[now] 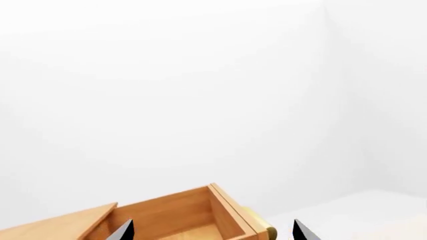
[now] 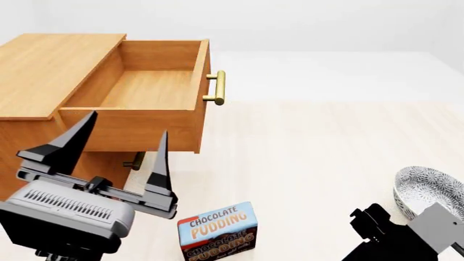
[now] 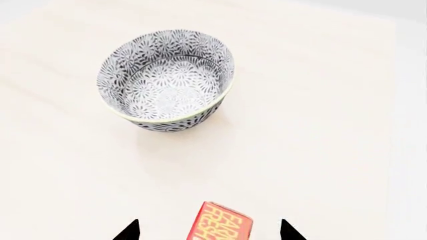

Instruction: Put the butter at the back in the top drawer of the cabinet and close it.

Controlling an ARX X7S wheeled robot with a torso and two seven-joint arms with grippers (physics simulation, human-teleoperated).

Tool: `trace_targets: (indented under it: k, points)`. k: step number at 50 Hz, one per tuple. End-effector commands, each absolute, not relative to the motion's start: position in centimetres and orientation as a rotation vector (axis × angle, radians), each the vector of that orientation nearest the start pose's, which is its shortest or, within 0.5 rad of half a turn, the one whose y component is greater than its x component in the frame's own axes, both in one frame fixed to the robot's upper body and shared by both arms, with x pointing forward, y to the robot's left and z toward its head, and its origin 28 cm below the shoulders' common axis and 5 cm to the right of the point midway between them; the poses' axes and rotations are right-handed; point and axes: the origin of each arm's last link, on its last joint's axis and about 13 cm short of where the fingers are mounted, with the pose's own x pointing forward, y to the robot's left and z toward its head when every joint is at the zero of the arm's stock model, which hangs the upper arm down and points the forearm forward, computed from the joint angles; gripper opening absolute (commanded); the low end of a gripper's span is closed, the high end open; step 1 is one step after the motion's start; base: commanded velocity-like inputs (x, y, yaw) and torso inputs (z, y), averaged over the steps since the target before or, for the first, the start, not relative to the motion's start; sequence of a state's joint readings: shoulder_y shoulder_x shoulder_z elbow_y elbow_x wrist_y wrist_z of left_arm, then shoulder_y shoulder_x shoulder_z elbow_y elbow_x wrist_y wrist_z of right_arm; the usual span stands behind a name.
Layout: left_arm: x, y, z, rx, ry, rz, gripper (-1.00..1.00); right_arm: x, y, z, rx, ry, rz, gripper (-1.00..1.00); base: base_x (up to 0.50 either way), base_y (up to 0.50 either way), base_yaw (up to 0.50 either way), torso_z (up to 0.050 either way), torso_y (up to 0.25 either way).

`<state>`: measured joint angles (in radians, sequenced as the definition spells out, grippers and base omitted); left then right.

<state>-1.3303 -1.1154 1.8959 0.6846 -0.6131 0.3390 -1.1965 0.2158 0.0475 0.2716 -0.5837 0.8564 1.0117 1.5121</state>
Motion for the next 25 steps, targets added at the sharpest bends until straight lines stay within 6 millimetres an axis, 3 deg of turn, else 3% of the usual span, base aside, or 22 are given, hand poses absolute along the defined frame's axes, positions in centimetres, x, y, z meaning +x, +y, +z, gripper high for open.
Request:
trace_targets:
  k: [1, 25]
  points:
    - [17.7, 22.6, 17.9, 0.170, -0.444, -0.219, 1.00, 21.6, -10.5, 13.0, 0.349, 0.501, -1.069, 1.00, 0.00, 0.00, 0.00, 0.000, 0.000]
    - [17.9, 22.3, 17.7, 0.178, -0.434, -0.230, 1.00, 23.6, -11.7, 11.6, 0.361, 0.542, -1.056, 1.00, 0.00, 0.00, 0.00, 0.000, 0.000]
